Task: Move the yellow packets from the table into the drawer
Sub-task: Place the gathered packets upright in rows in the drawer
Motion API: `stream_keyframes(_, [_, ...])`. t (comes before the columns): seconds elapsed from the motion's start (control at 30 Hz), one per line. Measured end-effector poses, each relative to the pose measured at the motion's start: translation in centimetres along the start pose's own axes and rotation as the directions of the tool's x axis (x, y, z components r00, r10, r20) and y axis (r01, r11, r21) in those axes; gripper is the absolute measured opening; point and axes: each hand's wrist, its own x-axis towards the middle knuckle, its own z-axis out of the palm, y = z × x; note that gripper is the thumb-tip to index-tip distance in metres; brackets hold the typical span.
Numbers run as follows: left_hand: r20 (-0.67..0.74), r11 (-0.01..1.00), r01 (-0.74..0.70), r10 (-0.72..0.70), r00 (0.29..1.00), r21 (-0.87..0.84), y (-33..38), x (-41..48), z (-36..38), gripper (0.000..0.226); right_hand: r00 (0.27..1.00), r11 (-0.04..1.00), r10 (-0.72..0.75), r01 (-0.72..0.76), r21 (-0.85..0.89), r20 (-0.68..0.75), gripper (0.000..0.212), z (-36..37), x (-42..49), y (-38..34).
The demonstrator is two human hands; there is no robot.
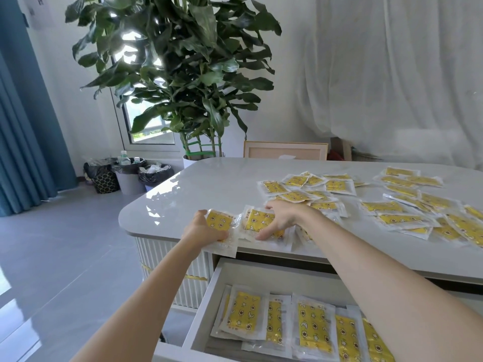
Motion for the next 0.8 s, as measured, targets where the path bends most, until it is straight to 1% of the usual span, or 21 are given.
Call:
stream_keyframes(0.17, [-0.024,1.0,-0.006,0.007,1.0,0.005,0.0,-0.5,0.2,0.084,0.998,0.997,-0.055,0.057,0.05,-0.043,0.111,0.8,0.2,0.0])
stream_keyframes(0.23, [-0.03,1.0,-0.01,0.009,0.999,-0.007,0.1,-0.6,0.2,0.084,0.992,0.996,-0.07,0.075,0.039,-0.1,0.109,1.2,0.1,-0.3])
stream_keyframes(0.33, [-0.04,0.997,-0.024,0.02,0.999,-0.078,0.3,-0.9,-0.1,0.078,0.979,0.996,-0.083,0.084,-0.002,-0.187,0.107,1.8,-0.1,-0.7])
stream_keyframes(0.4, [-0.05,0.992,-0.021,0.015,0.999,-0.12,0.5,-1.4,-0.3,0.072,0.973,0.997,-0.061,0.049,-0.055,-0.224,0.098,2.0,-0.3,-1.0])
stream_keyframes(0.47, [-0.037,0.981,0.004,-0.012,0.999,-0.193,0.5,-1.8,-0.5,0.067,0.969,0.998,-0.035,0.019,-0.066,-0.246,0.075,1.8,-0.6,-1.2])
stream_keyframes(0.5, [-0.021,0.971,0.026,-0.032,0.999,-0.236,0.4,-2.1,-0.6,0.065,0.968,0.999,-0.026,0.014,-0.051,-0.25,0.063,1.7,-0.8,-1.1])
stream_keyframes(0.53, [0.001,0.96,0.05,-0.052,0.999,-0.275,0.4,-2.3,-0.7,0.063,0.97,1.0,-0.024,0.019,-0.022,-0.243,0.056,1.6,-0.9,-1.1])
stream_keyframes(0.63, [0.08,0.938,0.09,-0.067,0.995,-0.336,0.6,-3.3,-1.1,0.051,0.981,0.994,-0.017,0.037,0.099,-0.195,0.05,1.0,-2.1,-0.9])
stream_keyframes(0.7, [0.144,0.923,0.106,-0.056,0.988,-0.369,0.6,-3.9,-1.6,0.043,0.987,0.979,0.003,0.03,0.202,-0.159,0.039,0.6,-3.5,-0.8])
stream_keyframes(0.8, [0.246,0.923,0.096,-0.001,0.969,-0.373,0.7,-5.1,-2.6,0.027,0.997,0.94,0.033,-0.005,0.341,-0.077,0.039,0.4,-6.0,-0.2])
